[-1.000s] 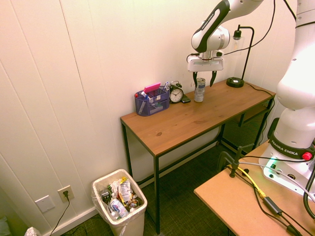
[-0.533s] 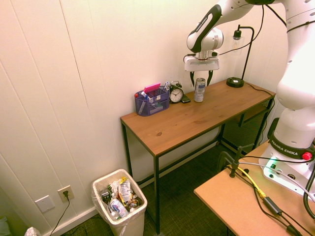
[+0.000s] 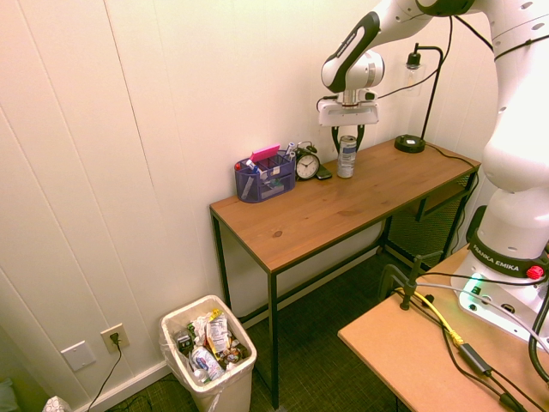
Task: Throw the can in the trash bin
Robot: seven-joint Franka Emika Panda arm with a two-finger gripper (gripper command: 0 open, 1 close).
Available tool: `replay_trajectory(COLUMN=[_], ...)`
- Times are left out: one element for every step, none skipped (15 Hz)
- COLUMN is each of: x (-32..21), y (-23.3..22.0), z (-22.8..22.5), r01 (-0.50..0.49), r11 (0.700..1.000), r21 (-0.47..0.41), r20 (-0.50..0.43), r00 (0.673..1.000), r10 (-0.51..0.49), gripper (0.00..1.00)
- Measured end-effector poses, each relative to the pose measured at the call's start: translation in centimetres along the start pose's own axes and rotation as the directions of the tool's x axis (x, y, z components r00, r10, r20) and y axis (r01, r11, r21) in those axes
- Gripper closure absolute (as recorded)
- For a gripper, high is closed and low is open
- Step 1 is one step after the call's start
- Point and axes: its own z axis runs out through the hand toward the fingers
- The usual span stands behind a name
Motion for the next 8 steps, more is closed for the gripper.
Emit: replay_trajectory(x=[-0.1,-0.1,0.0,0.2,0.4,0.7,0.9,1.2], y=[-0.1,-0.2,-0.3,-0.4,-0.4,-0.3,-0.1,0.1], z=[0.0,0.0,0.0,0.0,0.2,0.3,0.4,0.4], r01=[0.002,0.002,0.0,-0.003,-0.005,-0.006,-0.003,0.002], r11=[1.0,1.0,1.0,1.0,1.0,1.0,1.0,1.0], r21=[0.0,0.0,0.0,-0.001,-0.001,0.001,0.003,0.009], r20=[0.0,0.001,0.002,0.004,0.009,0.016,0.021,0.028], r00=[1.0,1.0,1.0,1.0,1.0,1.0,1.0,1.0], r10=[-0.002,-0.002,0.0,0.003,0.005,0.006,0.003,-0.003], gripper=[1.0,1.0,1.0,1.0,1.0,1.0,1.0,1.0])
